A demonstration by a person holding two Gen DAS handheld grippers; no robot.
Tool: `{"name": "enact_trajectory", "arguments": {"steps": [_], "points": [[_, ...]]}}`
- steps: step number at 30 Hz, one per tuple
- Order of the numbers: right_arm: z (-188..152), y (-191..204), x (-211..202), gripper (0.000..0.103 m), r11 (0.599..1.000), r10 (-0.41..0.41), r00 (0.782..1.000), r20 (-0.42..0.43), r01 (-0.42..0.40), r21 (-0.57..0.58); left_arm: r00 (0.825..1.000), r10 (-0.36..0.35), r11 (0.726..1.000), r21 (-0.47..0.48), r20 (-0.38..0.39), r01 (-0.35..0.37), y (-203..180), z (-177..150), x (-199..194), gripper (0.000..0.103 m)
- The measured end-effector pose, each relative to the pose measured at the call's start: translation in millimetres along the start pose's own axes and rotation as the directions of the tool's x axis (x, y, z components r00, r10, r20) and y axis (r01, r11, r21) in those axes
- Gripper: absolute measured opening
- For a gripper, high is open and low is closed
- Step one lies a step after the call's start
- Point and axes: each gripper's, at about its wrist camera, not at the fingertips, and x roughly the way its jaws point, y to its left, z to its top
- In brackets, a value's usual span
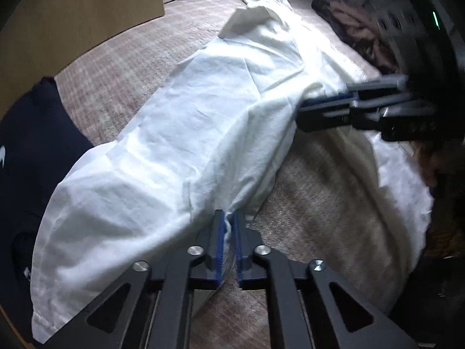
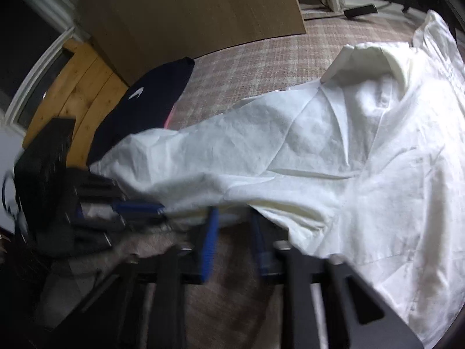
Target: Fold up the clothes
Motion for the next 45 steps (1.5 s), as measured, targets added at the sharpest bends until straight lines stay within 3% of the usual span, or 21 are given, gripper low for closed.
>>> {"name": "enact_trajectory", "arguments": {"steps": [3, 6, 9, 12, 15, 18, 21, 23, 26, 28, 35, 38, 40, 41, 42, 45], "points": [[-5.7, -1.0, -4.3, 0.006, 1.0, -0.012, 1.0, -0.029, 0.011, -0.022, 0.998, -0.061, 0.997, -0.035, 0.02, 0.062, 9.9, 1.1, -18.5, 0.002], [-6.5, 0.9, -18.4, 0.008, 0.999, -0.003, 1.0, 0.02, 0.003, -0.034, 0.999, -0.051, 0.999, -0.006, 0.009, 0.052, 6.3, 1.6, -24.7, 0.002], [1.1, 7.2, -23.5, 0.017, 0.999, 0.026, 0.999, 0.048, -0.023, -0.049, 0.999, -0.032, 0.999, 0.017, -0.017, 0.033, 0.4, 6.6, -19.5, 0.002], [5.2, 26.9, -17.1, 0.018, 0.982, -0.03, 0.998, 0.046, 0.038, -0.183, 0.999, -0.043, 0.999, 0.009, -0.029, 0.044, 1.6, 9.4, -16.1, 0.002], [9.0, 42.1, -6.8, 0.018, 0.938, -0.101, 0.995, 0.026, 0.104, -0.331, 0.997, -0.076, 0.997, 0.0, -0.032, 0.076, 2.0, 7.0, -19.9, 0.002], [23.3, 39.5, 12.7, 0.018, 0.925, -0.103, 0.994, -0.026, 0.086, -0.371, 0.994, -0.106, 0.994, -0.016, -0.025, 0.106, 4.7, 7.9, -23.6, 0.002], [29.3, 38.3, 36.4, 0.018, 0.898, -0.17, 0.982, -0.084, 0.119, -0.424, 0.989, -0.144, 0.989, -0.045, -0.02, 0.143, 8.4, 10.8, -23.8, 0.002], [28.7, 41.2, 30.3, 0.018, 0.889, -0.171, 0.983, -0.067, 0.124, -0.44, 0.985, -0.17, 0.984, -0.059, -0.027, 0.168, 11.0, 9.4, -24.0, 0.002], [19.1, 49.6, 3.9, 0.021, 0.883, -0.084, 0.996, -0.034, 0.059, -0.466, 0.981, -0.191, 0.979, -0.08, -0.034, 0.188, 15.6, 7.1, -24.4, 0.002], [8.4, 58.9, -6.0, 0.027, 0.851, -0.059, 0.998, -0.03, 0.034, -0.524, 0.981, -0.191, 0.978, -0.091, -0.029, 0.188, 19.6, 6.8, -25.9, 0.002], [3.6, 67.3, 38.4, 0.029, 0.742, -0.206, 0.977, -0.044, 0.127, -0.659, 0.98, -0.195, 0.975, -0.114, -0.043, 0.189, 26.4, 16.3, -17.4, 0.002], [3.1, 66.1, 43.8, 0.029, 0.714, -0.226, 0.973, -0.046, 0.133, -0.688, 0.976, -0.214, 0.971, -0.122, -0.041, 0.208, 29.0, 17.6, -17.3, 0.002], [4.1, 65.1, 42.4, 0.022, 0.706, -0.228, 0.972, -0.053, 0.128, -0.697, 0.971, -0.234, 0.964, -0.136, -0.038, 0.227, 32.0, 16.6, -18.8, 0.002], [4.7, 64.4, 40.9, 0.01, 0.708, -0.225, 0.972, -0.067, 0.115, -0.696, 0.969, -0.244, 0.961, -0.142, -0.038, 0.236, 33.4, 15.9, -19.5, 0.002], [5.3, 63.6, 38.7, 0.005, 0.716, -0.217, 0.972, -0.091, 0.095, -0.692, 0.967, -0.254, 0.958, -0.148, -0.038, 0.246, 34.7, 15.2, -20.3, 0.002], [4.9, 59.3, 27.2, 0.005, 0.739, -0.171, 0.967, -0.189, -0.001, -0.673, 0.963, -0.261, 0.959, -0.134, -0.062, 0.251, 31.9, 9.3, -18.2, 0.002]]}}
